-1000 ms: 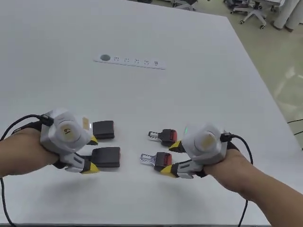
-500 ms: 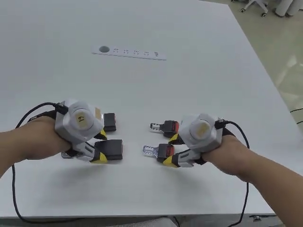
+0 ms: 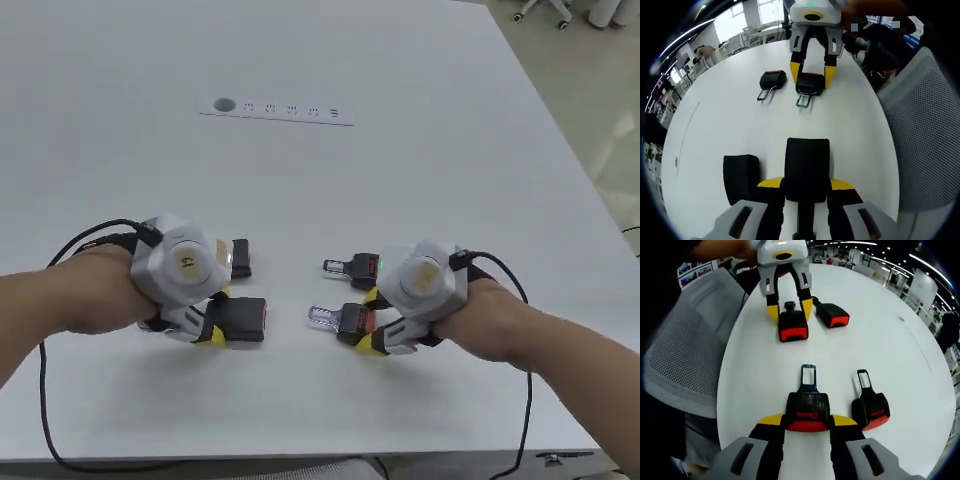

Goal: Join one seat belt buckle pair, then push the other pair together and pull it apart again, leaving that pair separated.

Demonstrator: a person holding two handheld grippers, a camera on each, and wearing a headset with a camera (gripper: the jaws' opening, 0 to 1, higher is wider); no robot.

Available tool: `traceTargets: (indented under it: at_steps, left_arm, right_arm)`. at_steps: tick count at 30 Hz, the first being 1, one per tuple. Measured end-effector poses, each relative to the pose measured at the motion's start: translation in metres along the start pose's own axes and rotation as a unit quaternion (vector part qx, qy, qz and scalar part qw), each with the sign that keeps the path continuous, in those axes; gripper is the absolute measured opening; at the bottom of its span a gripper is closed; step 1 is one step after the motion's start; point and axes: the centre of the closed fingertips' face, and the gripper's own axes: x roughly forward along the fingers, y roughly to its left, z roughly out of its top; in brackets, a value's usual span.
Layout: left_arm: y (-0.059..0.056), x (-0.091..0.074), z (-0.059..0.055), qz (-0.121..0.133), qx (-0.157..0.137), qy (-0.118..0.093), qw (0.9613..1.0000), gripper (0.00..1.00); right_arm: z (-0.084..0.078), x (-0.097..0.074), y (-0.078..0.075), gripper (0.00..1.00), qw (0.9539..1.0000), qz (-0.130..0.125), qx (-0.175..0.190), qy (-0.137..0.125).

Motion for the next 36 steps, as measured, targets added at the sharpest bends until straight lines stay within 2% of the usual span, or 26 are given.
traceTargets:
  at_steps: [5,8,13,16,18,19,20,23,31,36]
  left_arm:
    - [-0.004,-0.001,0.003,-0.006,0.012,0.004,0.9999,0.34]
    - [-0.004,0.000,0.005,-0.010,0.012,0.009,0.9998,0.34]
    - [-0.007,-0.002,0.008,-0.010,0.017,0.017,0.9997,0.33]
    - [-0.007,-0.002,0.007,-0.011,0.011,0.013,0.9998,0.33]
    - [-0.006,-0.002,0.006,-0.013,0.009,0.011,0.9998,0.33]
    - [-0.006,-0.001,0.006,-0.014,0.010,0.011,0.9998,0.33]
    - [-0.007,-0.001,0.006,-0.015,0.012,0.012,0.9997,0.33]
    - [-0.005,0.000,0.005,-0.016,0.011,0.013,0.9997,0.33]
    - [-0.004,0.002,0.004,-0.021,0.003,0.011,0.9997,0.34]
    - [-0.003,0.002,0.003,-0.020,0.003,0.012,0.9997,0.33]
  right_arm:
    - [-0.001,0.000,-0.003,0.32,0.9997,0.020,-0.013,-0.005]
    - [-0.001,0.001,-0.003,0.32,0.9993,0.025,-0.028,0.000]
    - [0.000,0.000,-0.002,0.32,0.9990,0.029,-0.033,0.004]
    - [0.001,0.002,-0.004,0.32,0.9991,0.032,-0.027,0.005]
    - [0.005,0.003,-0.001,0.32,0.9992,0.039,0.002,0.000]
    - [0.006,0.004,0.001,0.32,0.9991,0.040,-0.011,0.001]
    - [0.006,0.006,0.002,0.32,0.9990,0.038,-0.022,0.003]
    - [0.011,0.009,0.003,0.32,0.9993,0.036,-0.012,-0.001]
    - [0.022,0.016,0.003,0.32,0.9996,0.023,-0.014,-0.006]
    - [0.032,0.018,0.011,0.32,0.9995,0.024,-0.021,-0.002]
